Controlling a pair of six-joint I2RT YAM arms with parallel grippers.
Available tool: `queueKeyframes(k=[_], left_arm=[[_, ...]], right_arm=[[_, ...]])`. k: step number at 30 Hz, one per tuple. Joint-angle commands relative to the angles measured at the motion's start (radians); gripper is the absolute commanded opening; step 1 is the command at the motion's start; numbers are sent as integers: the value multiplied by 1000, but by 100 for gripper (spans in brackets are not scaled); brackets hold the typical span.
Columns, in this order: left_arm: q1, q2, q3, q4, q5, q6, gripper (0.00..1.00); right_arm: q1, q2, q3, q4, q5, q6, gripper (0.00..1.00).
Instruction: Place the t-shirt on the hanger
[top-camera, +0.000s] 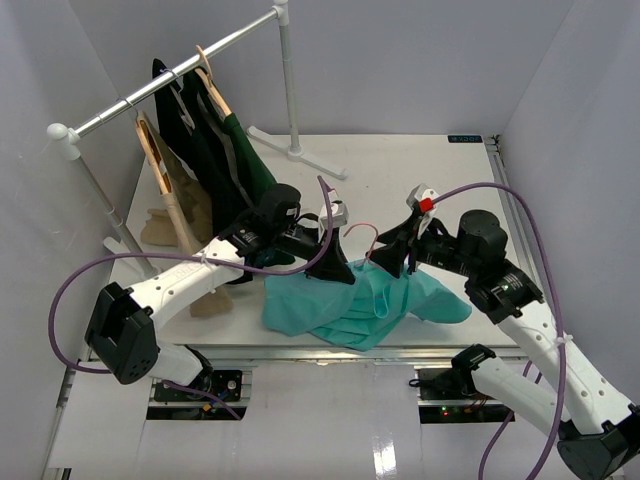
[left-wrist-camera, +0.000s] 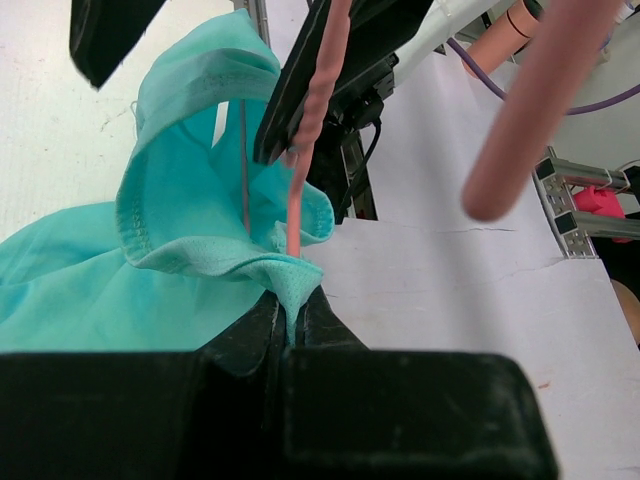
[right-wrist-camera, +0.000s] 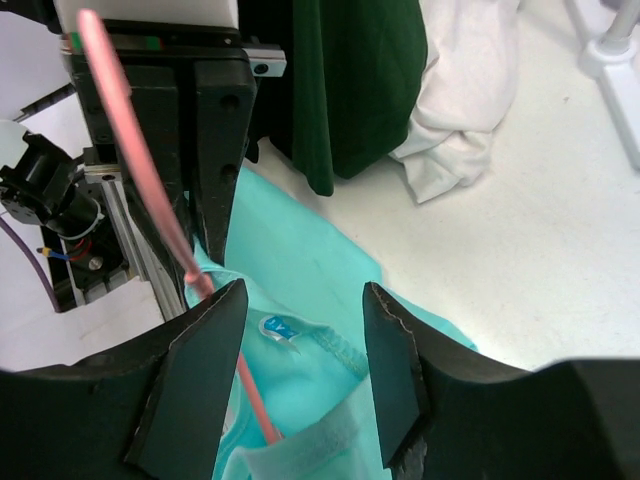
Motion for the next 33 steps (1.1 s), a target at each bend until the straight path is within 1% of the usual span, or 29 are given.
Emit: queueKeyframes(k=[1,3,6,8,13,16,22,26,28,33], left_arm=[[8,-61,39,-10,2,5,0],[8,-67,39,-13,5,5,0],[8,-75,34,-11,8,5,0],[8,-75,34,-14,4,5,0],[8,-85,37,-42,-12,35,0],[8,-84,37,-52,-4,32,0],[8,-105,46,-101,-18,57,0],[9,-105,52,-106,-15,60,0],[8,-100,55,-106,-12,60,0],[8,-103,51,-102,-14,61,0]], right_arm=[[7,8,70,-111,-33,-45,57],[7,8,51,-92,-70,-51,57],[7,5,23,-28,-169,-61,57],[7,16,24,-15,-200,-61,57],[7,12,60,-93,-175,-115,59],[7,-7,74,-143,-117,-167,62],[7,42,86,-155,-223,-201,61],[7,54,80,-117,-283,-184,61],[7,62,88,-105,-303,-173,61],[7,89,151,-157,-325,-203,61]])
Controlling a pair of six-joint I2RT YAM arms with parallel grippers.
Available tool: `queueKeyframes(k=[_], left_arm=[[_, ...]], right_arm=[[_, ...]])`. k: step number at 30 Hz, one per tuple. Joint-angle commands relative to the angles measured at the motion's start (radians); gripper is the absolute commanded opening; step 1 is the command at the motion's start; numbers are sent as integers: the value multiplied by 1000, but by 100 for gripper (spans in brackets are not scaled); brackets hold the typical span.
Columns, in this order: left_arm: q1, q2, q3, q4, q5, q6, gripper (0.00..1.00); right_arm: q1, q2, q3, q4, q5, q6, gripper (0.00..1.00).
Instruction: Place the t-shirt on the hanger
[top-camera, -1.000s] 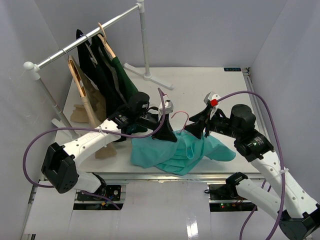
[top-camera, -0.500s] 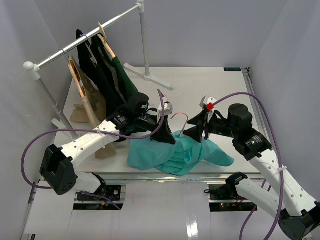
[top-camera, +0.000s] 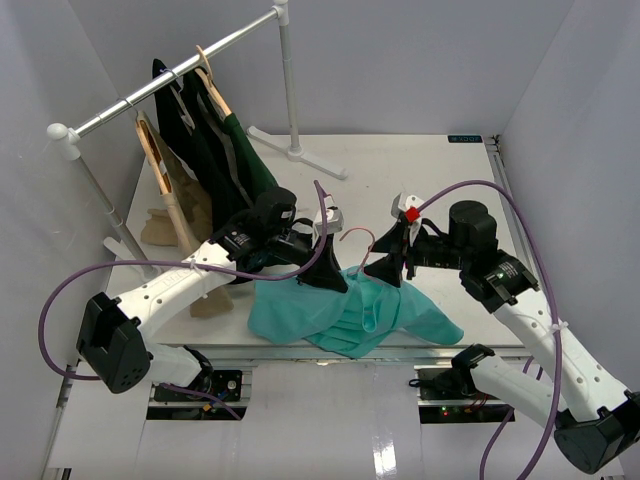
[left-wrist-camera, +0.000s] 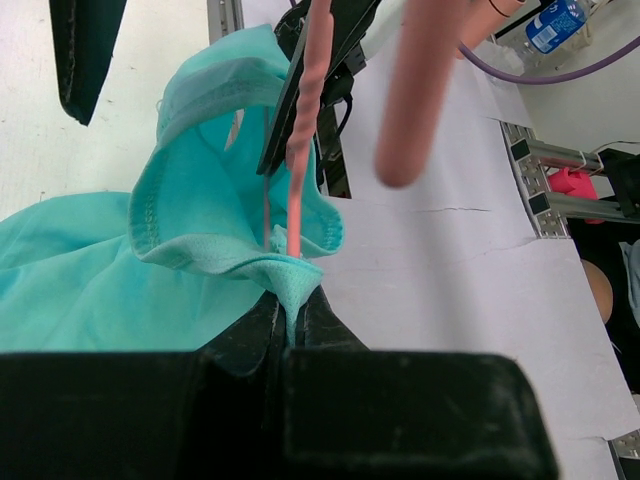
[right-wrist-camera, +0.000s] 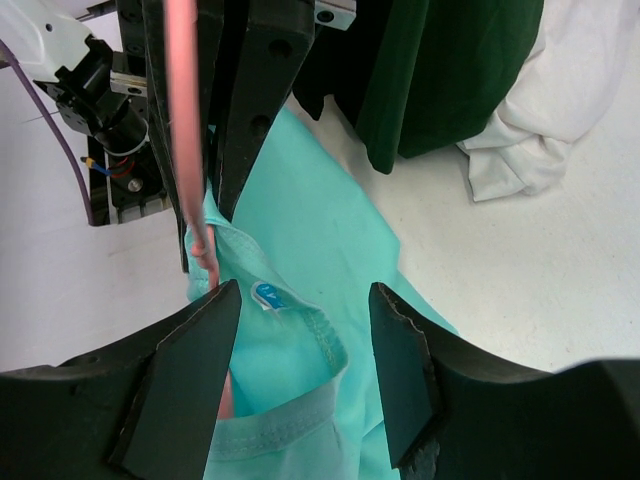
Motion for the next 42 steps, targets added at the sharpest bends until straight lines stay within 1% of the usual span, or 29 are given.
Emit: queueKeyframes(k=[1,3,7,11,21,28,31,33,34,36,38,39,40,41,42], left_arm=[[9,-43,44,44,-32,16,0],[9,-46,44,34,-41,24,0],[9,-40,45,23,-45,31,0],[9,-34,48,19,-49,33,0],[9,-42,64,5,-55,42,0],[10,-14,68,33,-22,27,0],[10,-13,56,55,-19,25,0],[11,-12,46,71,-16,17,0],[10,-9,45,77,-16,13,0],[9,-3,46,85,-18,6,0],[9,3,54,89,-21,-3,0],[9,6,60,92,-22,-5,0],[9,7,67,94,-24,-13,3],[9,7,75,98,-26,-22,9],[9,5,86,97,-33,-30,19]], right_arm=[[8,10,92,-50,-112,-18,61],[8,7,108,-68,-76,-29,62],[8,10,141,-118,65,-6,62],[8,3,154,-122,160,23,61],[8,-26,154,-121,74,19,62],[8,20,111,3,-37,75,61],[11,58,101,79,-26,109,59],[13,83,96,129,-23,125,56],[15,95,93,150,-33,130,52],[21,110,84,169,-52,134,41],[27,107,61,182,-49,158,27],[26,103,44,196,-51,162,24],[26,87,33,212,-52,165,15],[26,72,25,225,-52,168,8],[26,62,25,228,-34,172,8]])
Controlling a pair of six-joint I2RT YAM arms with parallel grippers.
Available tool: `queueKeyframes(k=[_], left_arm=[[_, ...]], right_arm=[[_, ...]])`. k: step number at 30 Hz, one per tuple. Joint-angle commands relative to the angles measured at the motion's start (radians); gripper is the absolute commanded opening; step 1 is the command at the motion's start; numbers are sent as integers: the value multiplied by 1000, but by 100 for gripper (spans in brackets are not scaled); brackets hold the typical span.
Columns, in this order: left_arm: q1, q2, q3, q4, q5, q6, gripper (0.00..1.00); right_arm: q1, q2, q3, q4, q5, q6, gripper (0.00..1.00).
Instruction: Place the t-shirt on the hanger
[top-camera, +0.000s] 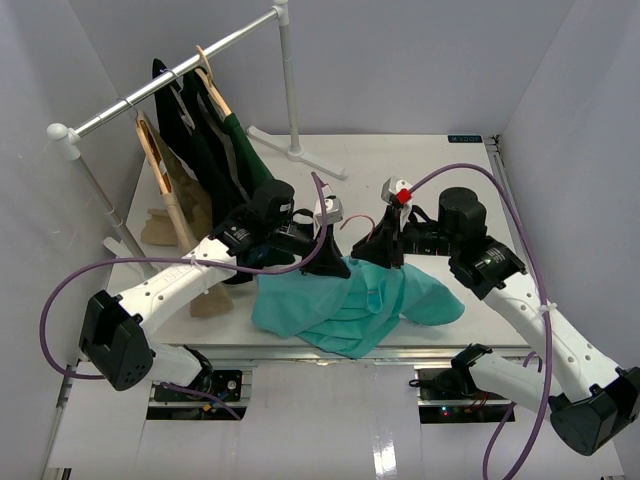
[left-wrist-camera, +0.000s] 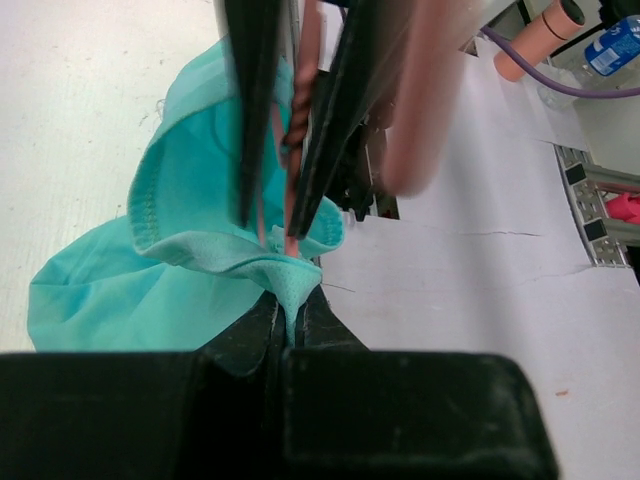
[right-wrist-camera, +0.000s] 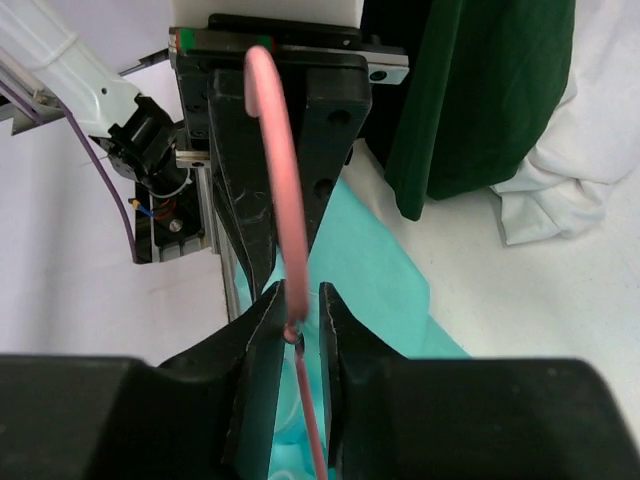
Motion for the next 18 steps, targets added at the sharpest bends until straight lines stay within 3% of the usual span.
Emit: queueKeyframes(k=[1,2,5,11,18], left_arm=[[-3,-20,74,27,13,-37,32],[-3,-24,95,5,-13,-46,45],[7,-66,163,-87,-140,0,54],[13,-147,328,-317,-481,34,57],[13,-266,103,-267,-590,-26,54]], right_arm=[[2,-52,-21,96,63,33,8],[2,-62,-16,94,114,39,8],[0,-71,40,-25,222,29,8],[-8,-102,101,-123,373,22,8],[-11,-94,207,-175,440,54,8]])
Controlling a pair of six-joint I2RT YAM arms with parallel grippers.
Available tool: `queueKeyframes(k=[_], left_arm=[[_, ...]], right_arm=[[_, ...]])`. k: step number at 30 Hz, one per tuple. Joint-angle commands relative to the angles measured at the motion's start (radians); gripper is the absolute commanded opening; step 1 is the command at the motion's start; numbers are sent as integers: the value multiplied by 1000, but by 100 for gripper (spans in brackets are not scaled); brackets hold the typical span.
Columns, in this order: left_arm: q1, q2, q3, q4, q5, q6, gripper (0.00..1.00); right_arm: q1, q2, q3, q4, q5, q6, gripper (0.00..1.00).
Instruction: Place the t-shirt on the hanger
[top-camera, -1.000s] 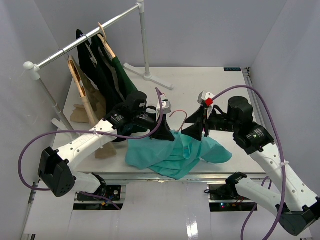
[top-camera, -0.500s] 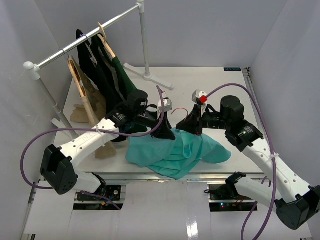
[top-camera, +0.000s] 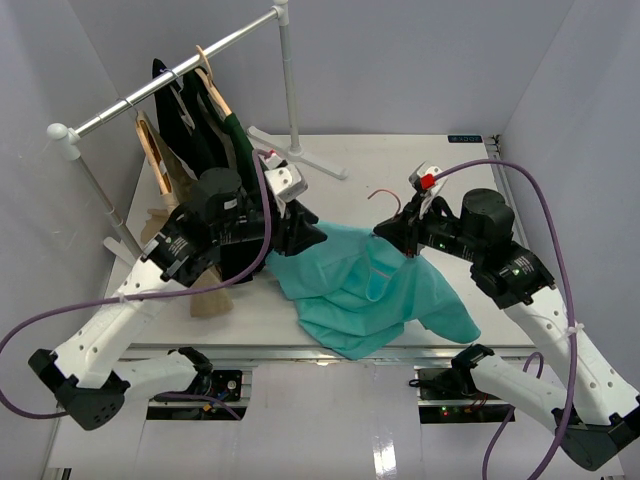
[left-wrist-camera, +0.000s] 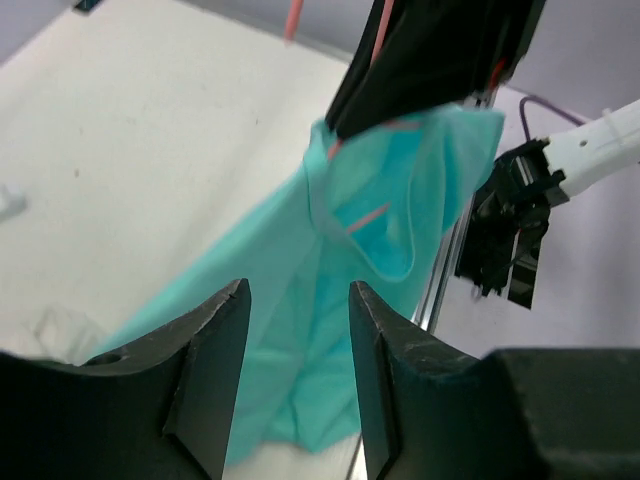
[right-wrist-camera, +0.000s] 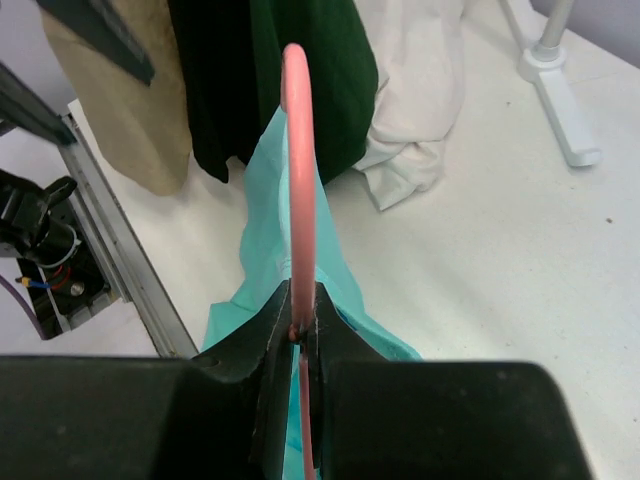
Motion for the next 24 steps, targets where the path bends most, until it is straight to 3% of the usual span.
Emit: queueKeyframes(k=[1,9,19,24], left_arm=[[2,-49,-165,3,-100,-29,54],[2,-6,-309,119,-162,-87,54],[1,57,-331,175,-291,-105,61],[1,87,-336,229,-285,-103,65]], right_arm=[[-3,0,123,-22,76,27,8],[-3,-4,190,-63,104,38,8],[-3,-39,252,-120,134,29,8],[-3,-59,269,-151,141,24,8]])
